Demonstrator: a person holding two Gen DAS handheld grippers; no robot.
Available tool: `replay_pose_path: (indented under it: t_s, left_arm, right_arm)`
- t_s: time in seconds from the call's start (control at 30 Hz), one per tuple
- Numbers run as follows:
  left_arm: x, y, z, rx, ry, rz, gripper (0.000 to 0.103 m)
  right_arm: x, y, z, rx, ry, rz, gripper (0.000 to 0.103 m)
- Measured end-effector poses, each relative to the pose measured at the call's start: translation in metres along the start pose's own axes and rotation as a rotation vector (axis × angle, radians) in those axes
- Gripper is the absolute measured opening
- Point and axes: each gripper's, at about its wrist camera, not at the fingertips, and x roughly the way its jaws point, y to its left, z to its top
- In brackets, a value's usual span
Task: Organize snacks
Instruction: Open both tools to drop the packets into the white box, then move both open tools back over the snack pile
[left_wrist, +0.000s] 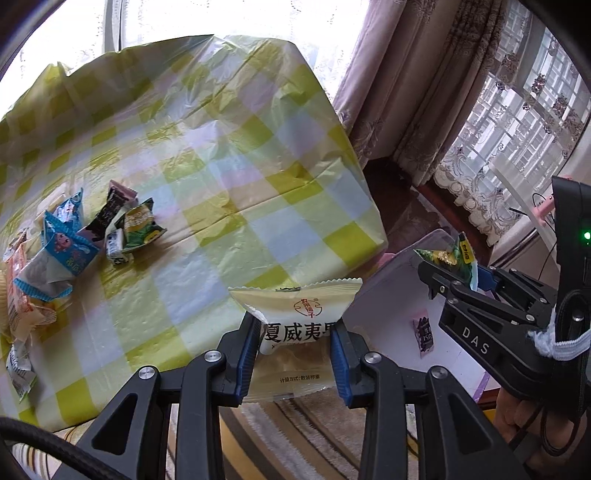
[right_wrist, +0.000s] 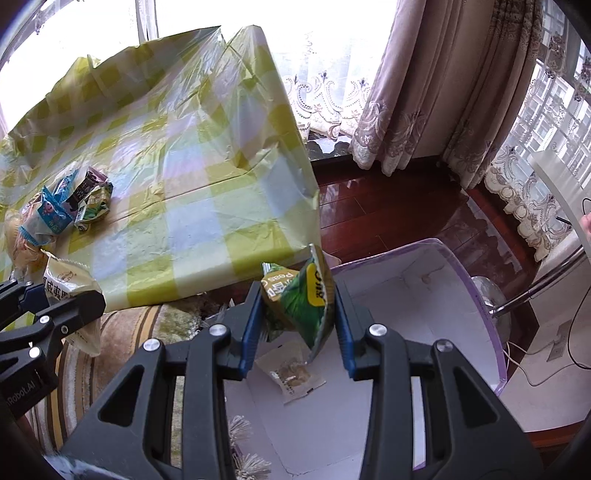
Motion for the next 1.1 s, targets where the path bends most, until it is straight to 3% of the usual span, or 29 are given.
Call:
replay_pose_path:
  t_s: [0.43, 0.57, 0.63, 0.7, 1.1]
  left_arm:
    - [0.018, -0.047, 0.000, 0.076, 0.050, -0.149, 0.037]
    - [0.021, -0.052, 0.000, 0.073, 0.063, -0.207, 0.044]
    - [0.023, -0.054, 0.001, 0.075, 0.066, -0.217, 0.047]
    - [0.022, -0.053, 0.001, 0.075, 0.063, -0.218, 0.050]
    - [0.019, -0.039, 0.000, 0.033, 0.050, -0.220, 0.053]
  right_arm:
    - [0.006, -0.033, -0.004, 0.051, 0.015, -0.086, 0.042]
    - [0.007, -0.041, -0.005, 0.068, 0.020, -0.107, 0.044]
    - [0.007, -0.044, -0.004, 0.077, 0.018, -0.124, 0.056]
    - [0.006, -0.045, -0.004, 0.078, 0.011, -0.137, 0.061]
    - [0.007, -0.041, -0.002, 0.077, 0.011, -0.150, 0.065]
